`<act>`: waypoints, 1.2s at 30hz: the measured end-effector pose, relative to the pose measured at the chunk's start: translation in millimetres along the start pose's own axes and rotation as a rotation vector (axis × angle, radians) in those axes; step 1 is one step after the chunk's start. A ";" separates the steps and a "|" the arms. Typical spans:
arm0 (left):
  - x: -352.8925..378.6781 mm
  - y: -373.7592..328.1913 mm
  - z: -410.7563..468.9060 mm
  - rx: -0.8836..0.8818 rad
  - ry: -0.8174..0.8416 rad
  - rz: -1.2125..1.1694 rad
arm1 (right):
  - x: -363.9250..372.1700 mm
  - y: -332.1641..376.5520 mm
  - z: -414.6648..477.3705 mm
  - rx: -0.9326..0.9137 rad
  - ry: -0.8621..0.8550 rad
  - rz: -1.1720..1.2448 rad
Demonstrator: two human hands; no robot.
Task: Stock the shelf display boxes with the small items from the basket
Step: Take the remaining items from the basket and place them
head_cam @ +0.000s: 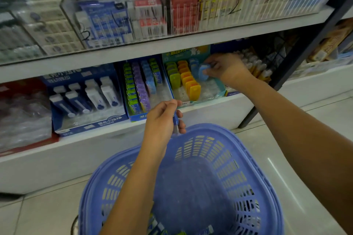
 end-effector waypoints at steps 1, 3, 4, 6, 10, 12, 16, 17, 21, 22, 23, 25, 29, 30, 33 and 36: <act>-0.1 0.4 1.2 0.003 0.004 0.012 | 2.1 -0.2 3.7 -0.007 0.029 -0.064; -1.2 1.8 3.7 -0.001 0.000 0.035 | 4.2 -1.6 6.1 -0.021 0.057 -0.101; -1.9 2.5 5.2 -0.008 -0.006 0.044 | 4.6 -2.7 6.2 -0.036 0.056 -0.087; -2.5 4.0 8.9 -0.025 -0.015 0.043 | 4.2 -4.5 5.7 -0.067 0.056 -0.051; -1.6 7.4 13.8 -0.069 0.025 -0.066 | 2.2 -2.5 7.6 -0.145 0.074 -0.068; -2.0 10.5 14.7 -0.078 0.066 -0.119 | 1.4 -0.5 7.1 -0.179 0.090 -0.054; -2.7 14.5 15.9 -0.052 0.116 -0.183 | -5.3 3.7 3.8 -0.214 0.082 -0.104; -2.3 14.5 15.9 -0.046 0.122 -0.199 | -6.5 5.7 4.6 -0.235 0.070 -0.158; 0.8 14.7 15.2 -0.050 0.117 -0.259 | 3.0 15.0 9.2 -0.240 0.100 -0.379; 1.5 14.3 14.9 -0.057 0.110 -0.275 | 7.2 14.5 8.4 -0.234 0.089 -0.405; 1.4 13.7 14.4 -0.067 0.104 -0.291 | 10.8 13.2 6.3 -0.253 0.062 -0.410; 0.1 11.7 13.5 -0.083 0.106 -0.324 | 14.5 9.2 -0.6 -0.271 -0.016 -0.308; -1.9 6.3 10.3 -0.066 0.097 -0.322 | 15.0 6.9 -7.4 -0.248 -0.047 -0.236; -1.5 4.5 9.7 -0.058 0.089 -0.311 | 13.6 8.1 -6.3 -0.255 -0.045 -0.253; 0.1 -0.3 7.1 -0.057 0.086 -0.279 | 7.9 14.7 -1.4 -0.187 0.026 -0.347; 2.2 -3.8 2.8 -0.040 0.107 -0.238 | 7.1 16.3 -1.3 -0.150 0.042 -0.316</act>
Point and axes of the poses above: each hand's wrist, its own z-axis towards the middle knuckle, its own x-axis out of the palm, y = z × x, the point moved 1 cm from there along z, towards the middle knuckle, and after that the axes turned 5 degrees about x, right-handed, at the moved point
